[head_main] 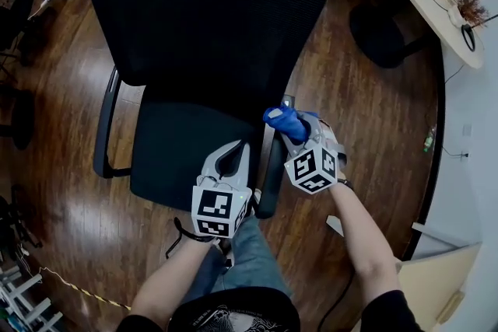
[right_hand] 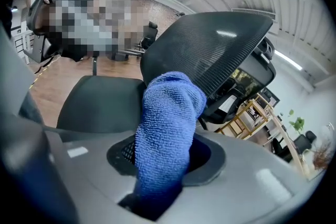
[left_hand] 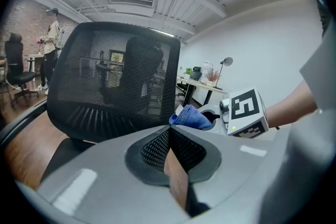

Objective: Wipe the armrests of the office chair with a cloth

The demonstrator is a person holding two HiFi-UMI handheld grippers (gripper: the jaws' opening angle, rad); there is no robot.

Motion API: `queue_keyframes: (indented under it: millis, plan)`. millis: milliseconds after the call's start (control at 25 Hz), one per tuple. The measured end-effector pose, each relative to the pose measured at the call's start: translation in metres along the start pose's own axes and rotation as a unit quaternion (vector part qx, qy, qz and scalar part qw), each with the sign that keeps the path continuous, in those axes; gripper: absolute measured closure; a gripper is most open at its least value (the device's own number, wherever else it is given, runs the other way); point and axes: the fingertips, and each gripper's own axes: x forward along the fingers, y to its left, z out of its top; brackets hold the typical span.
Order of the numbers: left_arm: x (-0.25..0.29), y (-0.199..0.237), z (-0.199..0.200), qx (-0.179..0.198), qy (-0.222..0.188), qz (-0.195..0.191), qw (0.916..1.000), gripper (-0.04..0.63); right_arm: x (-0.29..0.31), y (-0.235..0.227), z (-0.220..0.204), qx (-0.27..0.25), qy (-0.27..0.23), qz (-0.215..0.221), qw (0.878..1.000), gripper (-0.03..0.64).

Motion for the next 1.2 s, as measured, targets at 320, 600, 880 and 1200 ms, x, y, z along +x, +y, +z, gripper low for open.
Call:
queue_keyframes:
  millis: [320,600,880,1200]
  plan:
    - [-0.047,-0.012,-0.026,0.017,0.002,-0.032,0.9993,0.592,-0.033,0.062,-0.003,0.018,0.017,-0.014,1.000,0.476]
    - [-0.085,-0.011,-0.045,0.031,0.000,-0.045,0.9985,0.592,-0.054,0.112,-0.001,0.026,0.022,-0.031,0.999,0.476]
    - [-0.131,-0.019,-0.073,0.042,-0.002,-0.066,0.9969,0.592,-0.085,0.165,-0.004,0.047,0.027,-0.054,0.997,0.476]
    - [-0.166,-0.025,-0.112,0.037,0.015,-0.080,0.9960,0.592,-0.109,0.219,-0.009,0.078,0.023,-0.087,0.993,0.476]
